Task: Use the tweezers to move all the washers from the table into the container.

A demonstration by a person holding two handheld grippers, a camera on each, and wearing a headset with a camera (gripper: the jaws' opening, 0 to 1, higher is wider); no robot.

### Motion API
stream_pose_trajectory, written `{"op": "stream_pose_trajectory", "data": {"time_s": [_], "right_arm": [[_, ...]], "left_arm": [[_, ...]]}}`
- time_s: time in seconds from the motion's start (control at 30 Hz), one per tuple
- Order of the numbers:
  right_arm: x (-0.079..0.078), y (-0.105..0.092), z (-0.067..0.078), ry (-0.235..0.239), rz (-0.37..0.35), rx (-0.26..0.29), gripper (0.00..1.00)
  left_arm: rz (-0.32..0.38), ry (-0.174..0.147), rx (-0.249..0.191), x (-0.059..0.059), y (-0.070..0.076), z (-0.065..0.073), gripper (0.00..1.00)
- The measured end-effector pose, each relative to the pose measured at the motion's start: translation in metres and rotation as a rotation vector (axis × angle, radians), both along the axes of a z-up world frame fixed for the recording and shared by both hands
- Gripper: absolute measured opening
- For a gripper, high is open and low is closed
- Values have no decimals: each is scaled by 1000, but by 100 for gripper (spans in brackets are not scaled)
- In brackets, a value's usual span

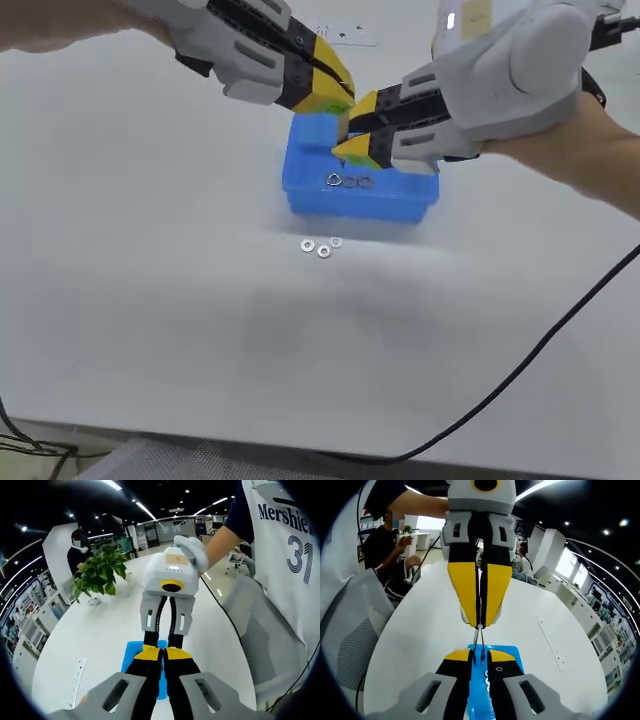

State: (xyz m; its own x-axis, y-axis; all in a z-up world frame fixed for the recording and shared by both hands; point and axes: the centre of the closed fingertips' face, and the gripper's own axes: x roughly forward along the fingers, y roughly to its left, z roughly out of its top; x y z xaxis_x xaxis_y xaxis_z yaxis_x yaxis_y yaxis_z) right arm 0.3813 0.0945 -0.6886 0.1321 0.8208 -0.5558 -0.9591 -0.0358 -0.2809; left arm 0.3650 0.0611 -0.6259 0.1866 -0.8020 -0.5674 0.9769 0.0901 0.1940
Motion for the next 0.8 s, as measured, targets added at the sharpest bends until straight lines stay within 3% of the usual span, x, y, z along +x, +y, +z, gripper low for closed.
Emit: {"op": "stream_pose_trajectory", "data": {"time_s": [0.2,0.43,0.8], "right_arm": [[-12,0,2,3,9,-4,13],[-32,1,-5,12,22,-11,13],[-60,11,-32,59,55,-39,13]], "left_arm": [[-10,2,5,-13,-1,2,5],[-3,24,-8,-28,1,-6,5],[16,92,-20,-47,10,-33,5]]}}
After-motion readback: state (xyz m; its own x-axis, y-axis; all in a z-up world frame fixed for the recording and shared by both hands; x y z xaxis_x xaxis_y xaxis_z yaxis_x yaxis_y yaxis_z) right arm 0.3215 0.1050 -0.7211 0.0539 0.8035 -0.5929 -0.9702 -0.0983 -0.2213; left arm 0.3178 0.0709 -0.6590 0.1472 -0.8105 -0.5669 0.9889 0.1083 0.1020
